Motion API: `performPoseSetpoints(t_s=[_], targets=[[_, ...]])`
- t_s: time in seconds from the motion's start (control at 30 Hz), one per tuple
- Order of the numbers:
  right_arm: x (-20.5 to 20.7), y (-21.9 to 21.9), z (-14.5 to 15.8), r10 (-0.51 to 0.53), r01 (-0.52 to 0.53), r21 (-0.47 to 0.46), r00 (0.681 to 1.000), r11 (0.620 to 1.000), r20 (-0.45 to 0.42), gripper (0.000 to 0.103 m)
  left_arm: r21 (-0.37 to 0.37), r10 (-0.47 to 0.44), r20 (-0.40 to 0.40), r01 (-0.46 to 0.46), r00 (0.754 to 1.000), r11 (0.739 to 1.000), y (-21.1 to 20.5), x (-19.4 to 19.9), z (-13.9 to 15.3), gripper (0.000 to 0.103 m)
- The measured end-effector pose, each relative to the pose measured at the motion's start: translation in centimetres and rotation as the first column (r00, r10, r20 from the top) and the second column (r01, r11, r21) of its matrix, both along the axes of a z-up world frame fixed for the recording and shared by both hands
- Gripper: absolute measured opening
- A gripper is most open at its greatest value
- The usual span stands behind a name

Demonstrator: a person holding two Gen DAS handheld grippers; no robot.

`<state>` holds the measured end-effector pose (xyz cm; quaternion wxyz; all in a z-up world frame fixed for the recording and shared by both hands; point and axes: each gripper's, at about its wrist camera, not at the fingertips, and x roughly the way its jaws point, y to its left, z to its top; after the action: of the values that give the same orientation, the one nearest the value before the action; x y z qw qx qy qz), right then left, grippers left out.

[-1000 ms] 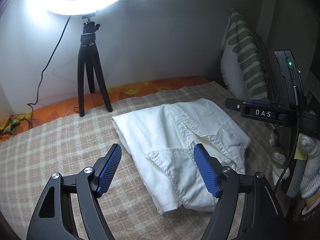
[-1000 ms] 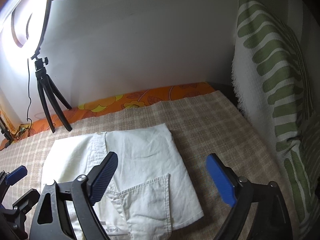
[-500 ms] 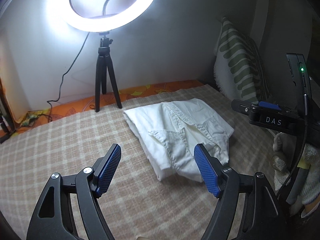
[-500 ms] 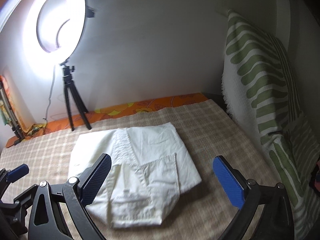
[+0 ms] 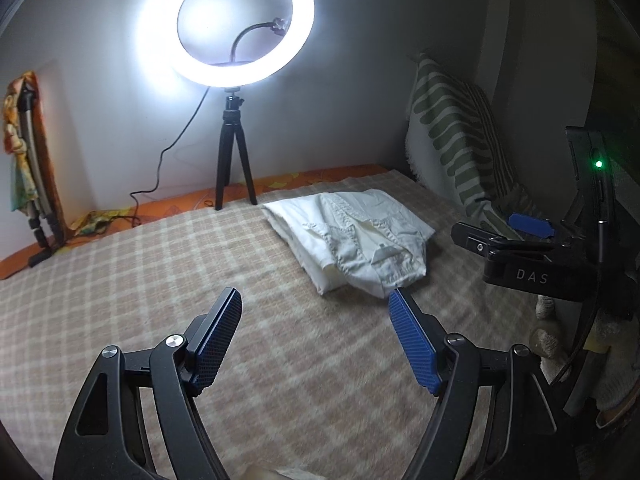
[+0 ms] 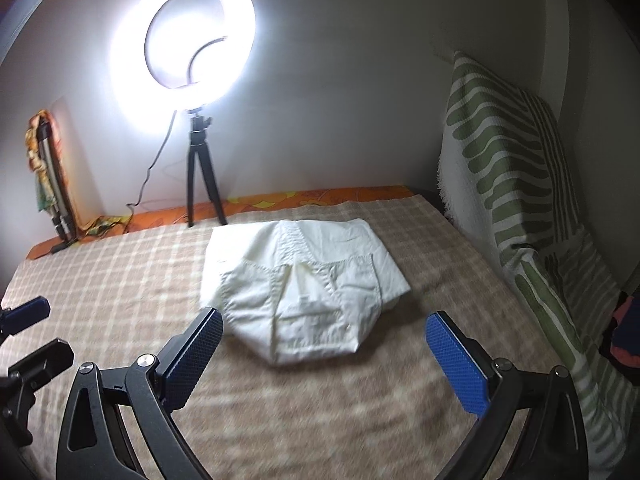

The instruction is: Fold small clothes

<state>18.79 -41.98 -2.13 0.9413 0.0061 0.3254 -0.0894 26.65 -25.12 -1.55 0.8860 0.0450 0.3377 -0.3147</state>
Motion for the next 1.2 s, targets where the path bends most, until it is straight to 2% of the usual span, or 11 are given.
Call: performPoseSetpoints(t_s=[0.17, 0.4, 0.53, 0.63, 0.9, 1.2], targets=[[-2.6, 1.7, 0.0, -0.003, 0.003, 0.015, 1.000, 1.000, 0.015, 0.103, 0.000, 0.015, 0.026, -0.015, 1.000, 1.000, 2.2, -2.1, 0.5, 0.081], [-5.2, 3.0, -0.3, -0.030, 0.030, 0.003, 0.998, 1.000, 0.046, 0.103, 0.045, 0.029, 0.078, -0.032, 0.997, 0.998, 3.9, -4.4, 0.3, 0.086], [-5.7, 3.3, -0.6, -0.037, 0.036, 0.020, 0.998, 0.999, 0.056, 0.103, 0.073, 0.038, 0.104, -0.045, 0.994, 0.996, 4.2, -5.1, -0.1, 0.096], [-5.8, 3.6, -0.9, -0.038, 0.038, 0.013, 0.997, 0.999, 0.063, 0.103, 0.082, 0.034, 0.112, -0.043, 0.993, 0.996, 4.3, -5.2, -0.4, 0.099], [-5.6, 3.8, -1.7, -0.030, 0.030, 0.000, 0.998, 1.000, 0.060, 0.103, 0.106, 0.033, 0.076, -0.041, 0.997, 0.994, 4.6, -5.0, -1.5, 0.099], [-5.2, 3.7, -2.1, -0.038, 0.037, 0.026, 0.998, 0.999, 0.050, 0.103, 0.109, 0.034, 0.078, -0.042, 0.996, 0.993, 4.6, -5.0, -1.5, 0.099]])
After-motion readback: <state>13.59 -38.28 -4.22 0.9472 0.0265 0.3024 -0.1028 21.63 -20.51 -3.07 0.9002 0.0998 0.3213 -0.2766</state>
